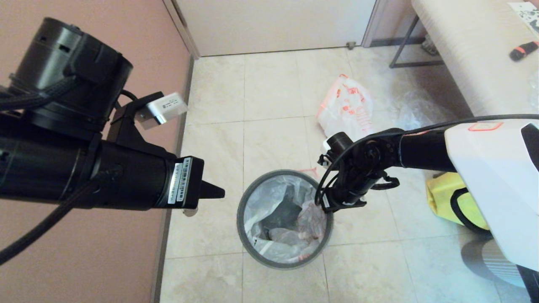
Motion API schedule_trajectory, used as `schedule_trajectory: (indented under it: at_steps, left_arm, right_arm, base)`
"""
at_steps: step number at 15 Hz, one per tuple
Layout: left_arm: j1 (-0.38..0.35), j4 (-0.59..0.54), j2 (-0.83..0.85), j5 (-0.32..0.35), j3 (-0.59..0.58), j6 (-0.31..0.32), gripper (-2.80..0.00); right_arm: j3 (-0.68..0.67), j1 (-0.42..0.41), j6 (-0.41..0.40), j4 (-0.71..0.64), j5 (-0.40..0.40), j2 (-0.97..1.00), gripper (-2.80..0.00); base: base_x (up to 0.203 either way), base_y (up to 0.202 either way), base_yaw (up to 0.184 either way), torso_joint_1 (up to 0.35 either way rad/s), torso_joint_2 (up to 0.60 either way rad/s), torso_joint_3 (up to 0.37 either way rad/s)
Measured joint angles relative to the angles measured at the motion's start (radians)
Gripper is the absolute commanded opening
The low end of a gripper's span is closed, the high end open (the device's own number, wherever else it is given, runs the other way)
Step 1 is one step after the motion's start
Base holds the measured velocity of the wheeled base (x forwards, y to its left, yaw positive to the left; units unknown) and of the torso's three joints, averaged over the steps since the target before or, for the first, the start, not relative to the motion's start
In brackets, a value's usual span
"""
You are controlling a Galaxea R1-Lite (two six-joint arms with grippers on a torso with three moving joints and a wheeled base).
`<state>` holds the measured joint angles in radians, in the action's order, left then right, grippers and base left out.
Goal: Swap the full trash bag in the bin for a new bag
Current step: Place the trash can ring on the trash can
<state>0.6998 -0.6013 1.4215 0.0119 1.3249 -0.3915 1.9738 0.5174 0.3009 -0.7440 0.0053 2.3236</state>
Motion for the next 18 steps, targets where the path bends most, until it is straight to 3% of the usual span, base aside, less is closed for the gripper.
schedule_trajectory:
  at_steps: [8, 13, 18]
  left_arm:
    - [0.0, 0.0, 0.005, -0.001, 0.0, -0.001, -2.8]
    - [0.001, 0.0, 0.0, 0.0, 0.002, -0.002, -2.8]
    - [0.005, 0.0, 0.004, 0.0, 0.0, -0.002, -2.8]
  right_arm:
    - [-0.007, -0.038, -0.033, -0.007, -0.006, 0.005, -2.8]
    - [-0.008, -0.015, -0.033, -0.005, -0.06, 0.024, -2.8]
    - [-0.003, -0.008, -0.033, 0.025, -0.066, 0.048, -2.8]
  base:
    - [0.0, 0.0, 0.0, 0.0, 0.0, 0.0]
    - [0.0, 0.0, 0.0, 0.0, 0.0, 0.0]
    - [0.0, 0.0, 0.0, 0.0, 0.0, 0.0]
